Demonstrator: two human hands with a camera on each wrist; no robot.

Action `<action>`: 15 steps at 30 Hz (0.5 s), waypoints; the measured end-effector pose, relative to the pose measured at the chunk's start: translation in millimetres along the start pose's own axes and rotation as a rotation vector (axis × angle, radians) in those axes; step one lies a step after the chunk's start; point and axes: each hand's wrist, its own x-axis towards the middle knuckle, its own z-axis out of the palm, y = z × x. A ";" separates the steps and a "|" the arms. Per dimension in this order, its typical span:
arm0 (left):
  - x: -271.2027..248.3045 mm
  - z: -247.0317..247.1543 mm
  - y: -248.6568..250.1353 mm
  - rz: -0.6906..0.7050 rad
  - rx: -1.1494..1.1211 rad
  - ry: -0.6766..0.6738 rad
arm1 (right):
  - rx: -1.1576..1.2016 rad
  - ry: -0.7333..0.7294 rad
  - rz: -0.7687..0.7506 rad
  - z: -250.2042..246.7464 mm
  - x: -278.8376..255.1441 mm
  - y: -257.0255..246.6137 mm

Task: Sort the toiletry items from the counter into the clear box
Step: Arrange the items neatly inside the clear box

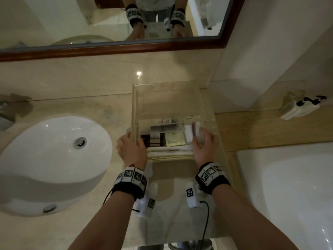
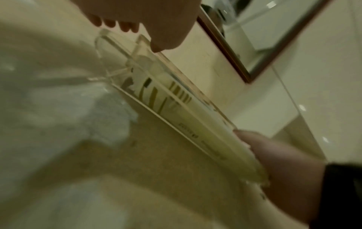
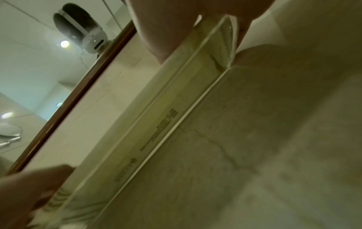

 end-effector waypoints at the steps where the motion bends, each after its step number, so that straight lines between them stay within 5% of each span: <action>1: -0.4 1.5 -0.8 -0.077 -0.106 -0.030 | 0.006 -0.003 0.012 0.5 0.9 -0.3; 5: -8.8 4.9 3.3 -0.042 -0.288 -0.057 | -0.023 -0.024 0.009 3.2 0.7 -1.7; 11: -13.7 3.4 8.2 0.039 -0.255 -0.052 | 0.000 0.011 -0.002 6.5 7.2 -7.8; 15: -3.4 5.5 12.1 -0.038 -0.420 -0.018 | 0.063 0.096 -0.034 13.9 19.4 -11.4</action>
